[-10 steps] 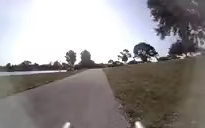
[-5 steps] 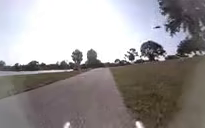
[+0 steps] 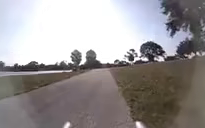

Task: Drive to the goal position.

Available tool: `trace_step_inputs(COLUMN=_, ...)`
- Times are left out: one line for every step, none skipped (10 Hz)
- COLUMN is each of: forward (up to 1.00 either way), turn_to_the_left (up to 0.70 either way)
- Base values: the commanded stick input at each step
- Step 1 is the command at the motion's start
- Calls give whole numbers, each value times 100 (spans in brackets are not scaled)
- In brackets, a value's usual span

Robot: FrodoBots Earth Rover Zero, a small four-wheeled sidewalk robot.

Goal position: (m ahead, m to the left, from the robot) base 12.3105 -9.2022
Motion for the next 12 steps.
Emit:
trace_step_inputs(forward=100, turn_to_the_left=1)
trace_step_inputs(forward=100, turn_to_the_left=0)
trace_step_inputs(forward=100, turn_to_the_left=2)
trace_step_inputs(forward=100, turn_to_the_left=2)
trace_step_inputs(forward=100, turn_to_the_left=2)
trace_step_inputs(forward=100, turn_to_the_left=2)
trace_step_inputs(forward=100, turn_to_the_left=2)
trace_step_inputs(forward=100, turn_to_the_left=2)
trace_step_inputs(forward=100, turn_to_the_left=2)
trace_step_inputs(forward=100, turn_to_the_left=2)
trace_step_inputs(forward=100, turn_to_the_left=2)
trace_step_inputs(forward=100, turn_to_the_left=2)
